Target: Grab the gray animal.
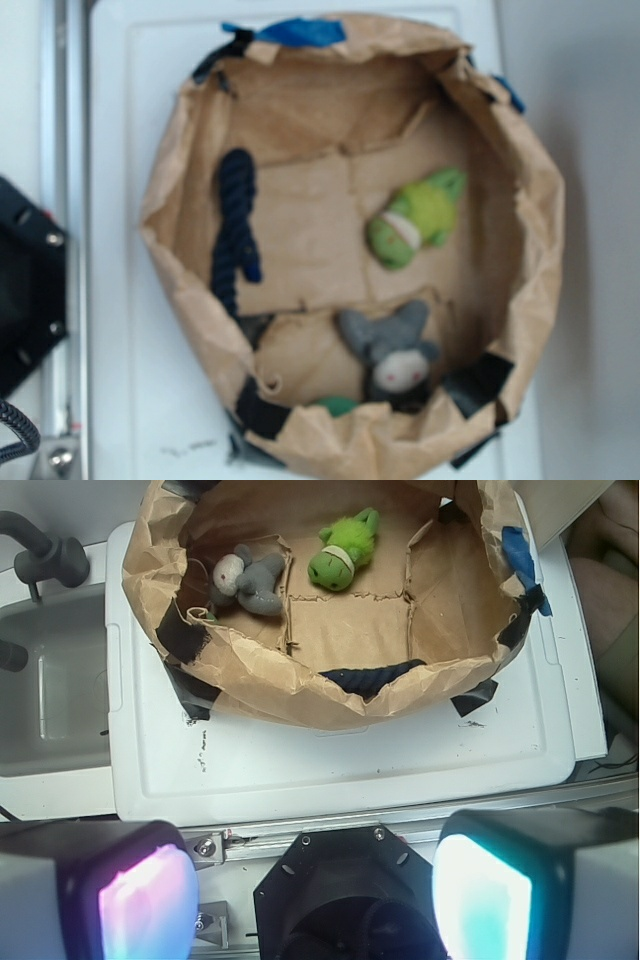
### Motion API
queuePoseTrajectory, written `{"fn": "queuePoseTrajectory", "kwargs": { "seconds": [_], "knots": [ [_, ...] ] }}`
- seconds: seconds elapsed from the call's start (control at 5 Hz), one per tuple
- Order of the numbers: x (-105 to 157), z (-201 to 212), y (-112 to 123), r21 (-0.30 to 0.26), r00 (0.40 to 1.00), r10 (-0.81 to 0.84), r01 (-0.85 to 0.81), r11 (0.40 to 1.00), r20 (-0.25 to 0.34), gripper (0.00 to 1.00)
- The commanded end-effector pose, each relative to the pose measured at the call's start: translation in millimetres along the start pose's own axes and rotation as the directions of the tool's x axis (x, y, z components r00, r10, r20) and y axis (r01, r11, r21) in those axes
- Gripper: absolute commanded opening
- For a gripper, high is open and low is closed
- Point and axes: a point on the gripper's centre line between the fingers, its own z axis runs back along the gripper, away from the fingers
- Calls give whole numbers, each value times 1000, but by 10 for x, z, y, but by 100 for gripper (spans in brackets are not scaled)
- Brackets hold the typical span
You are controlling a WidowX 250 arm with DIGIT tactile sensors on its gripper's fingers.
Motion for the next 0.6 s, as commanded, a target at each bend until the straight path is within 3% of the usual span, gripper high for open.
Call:
{"fn": "queuePoseTrajectory", "kwargs": {
  "seconds": [0.0, 0.2, 0.4],
  "knots": [
    [0, 0, 0, 0, 1000, 0, 0, 1000, 0, 100],
    [260, -109, -73, -13, 995, -99, 100, 995, 16, 100],
    [381, -271, -64, 16, 994, -108, 108, 994, 9, 100]
  ]
}}
